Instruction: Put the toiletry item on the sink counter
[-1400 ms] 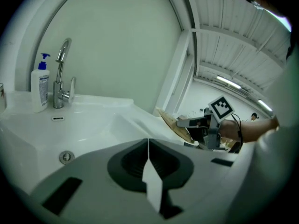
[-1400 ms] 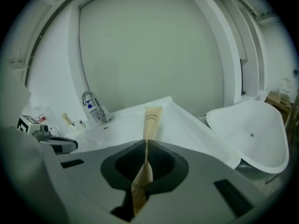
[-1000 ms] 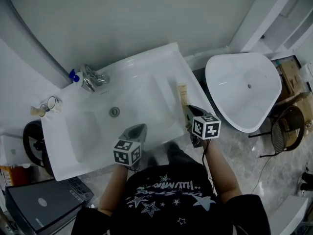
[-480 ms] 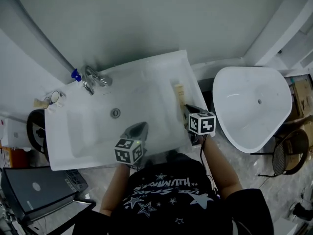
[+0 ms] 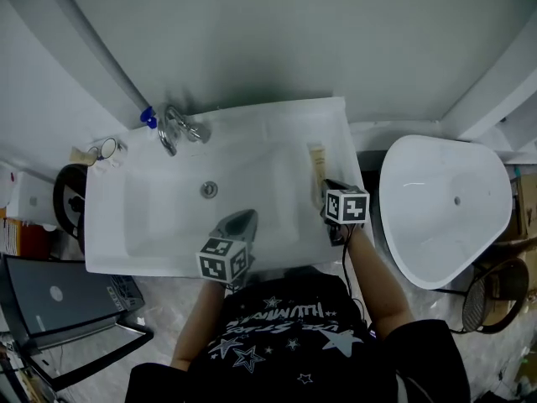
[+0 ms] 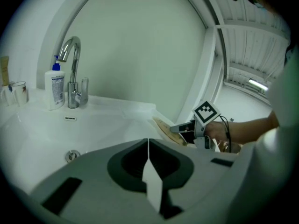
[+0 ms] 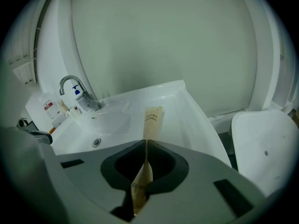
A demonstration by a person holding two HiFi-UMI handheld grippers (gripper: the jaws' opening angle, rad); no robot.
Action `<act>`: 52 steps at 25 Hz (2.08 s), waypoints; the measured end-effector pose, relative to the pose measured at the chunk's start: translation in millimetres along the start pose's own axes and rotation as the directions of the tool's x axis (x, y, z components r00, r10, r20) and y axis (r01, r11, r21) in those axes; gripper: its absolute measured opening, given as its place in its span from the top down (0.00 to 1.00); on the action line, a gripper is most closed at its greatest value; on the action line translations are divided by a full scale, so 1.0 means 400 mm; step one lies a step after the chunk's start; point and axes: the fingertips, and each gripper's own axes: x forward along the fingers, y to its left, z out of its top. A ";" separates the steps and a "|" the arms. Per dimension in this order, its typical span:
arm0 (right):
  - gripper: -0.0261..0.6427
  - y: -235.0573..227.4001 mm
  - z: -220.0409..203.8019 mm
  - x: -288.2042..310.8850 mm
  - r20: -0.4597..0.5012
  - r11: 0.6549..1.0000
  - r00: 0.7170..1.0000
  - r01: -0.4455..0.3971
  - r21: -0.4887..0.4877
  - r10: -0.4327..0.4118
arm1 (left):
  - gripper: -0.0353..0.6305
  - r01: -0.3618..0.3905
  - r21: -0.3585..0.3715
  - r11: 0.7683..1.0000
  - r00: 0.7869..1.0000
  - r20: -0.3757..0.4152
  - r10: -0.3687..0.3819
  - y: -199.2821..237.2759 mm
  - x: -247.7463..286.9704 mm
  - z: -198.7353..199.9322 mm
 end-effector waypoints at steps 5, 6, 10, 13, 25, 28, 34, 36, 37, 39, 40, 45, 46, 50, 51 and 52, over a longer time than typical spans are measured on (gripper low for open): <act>0.92 -0.006 0.001 0.017 -0.033 0.999 0.999 0.023 -0.028 -0.024 | 0.91 -0.014 -0.023 1.000 1.000 0.015 0.014 0.018 -0.001 0.006; 0.92 -0.009 0.000 0.020 -0.038 0.999 0.999 0.030 -0.031 -0.031 | 0.91 -0.015 -0.027 1.000 1.000 0.017 0.015 0.022 0.000 0.006; 0.92 -0.011 -0.004 0.029 -0.049 0.998 0.997 0.052 -0.044 -0.055 | 0.91 -0.014 -0.032 0.999 1.000 0.021 0.015 0.034 0.004 0.007; 0.92 -0.004 0.003 0.030 -0.037 0.997 0.998 0.051 -0.059 -0.053 | 0.91 -0.008 -0.033 0.999 1.000 0.024 0.008 0.038 0.006 0.010; 0.84 0.020 0.016 -0.008 0.005 0.995 0.997 0.071 -0.071 -0.071 | 0.91 0.044 -0.014 0.999 0.999 0.022 -0.044 0.040 -0.008 0.012; 0.84 0.028 0.010 -0.028 0.018 0.994 0.996 0.092 -0.059 -0.092 | 0.91 0.064 -0.009 0.998 0.998 0.022 -0.064 0.042 -0.022 0.010; 0.84 0.059 0.006 -0.084 0.088 0.989 0.988 0.133 -0.062 -0.127 | 0.91 0.102 -0.001 0.995 0.995 0.020 -0.102 0.044 -0.053 -0.001; 0.84 0.077 0.006 -0.106 0.115 0.986 0.983 0.150 -0.074 -0.141 | 0.91 0.120 0.002 0.993 0.993 0.019 -0.120 0.045 -0.065 -0.006; 0.84 0.087 0.002 -0.116 0.123 0.985 0.982 0.157 -0.078 -0.147 | 0.91 0.128 0.004 0.992 0.992 0.017 -0.128 0.047 -0.073 -0.009; 0.84 0.111 -0.006 -0.135 0.134 0.983 0.979 0.165 -0.075 -0.154 | 0.91 0.141 0.015 0.990 0.990 0.012 -0.141 0.050 -0.090 -0.017; 0.84 0.123 -0.011 -0.144 0.140 0.983 0.978 0.167 -0.070 -0.157 | 0.91 0.145 0.029 0.989 0.989 0.008 -0.145 0.052 -0.099 -0.020; 0.91 0.182 -0.043 -0.190 0.171 0.980 0.967 0.196 -0.038 -0.187 | 0.91 0.179 0.083 0.980 0.984 -0.007 -0.179 0.060 -0.143 -0.039; 0.92 0.196 -0.051 -0.198 0.175 0.979 0.966 0.200 -0.031 -0.191 | 0.91 0.188 0.082 0.979 0.982 -0.009 -0.188 0.064 -0.151 -0.044; 0.93 0.241 -0.097 -0.226 0.186 0.978 0.961 0.208 0.006 -0.205 | 0.91 0.222 0.082 0.972 0.975 -0.021 -0.221 0.076 -0.184 -0.068; 0.93 0.249 -0.113 -0.232 0.185 0.977 0.960 0.211 0.016 -0.210 | 0.91 0.230 0.084 0.970 0.973 -0.023 -0.229 0.077 -0.192 -0.075; 0.93 0.257 -0.129 -0.237 0.183 0.977 0.959 0.214 0.026 -0.215 | 0.91 0.239 0.087 0.967 0.971 -0.024 -0.238 0.078 -0.200 -0.080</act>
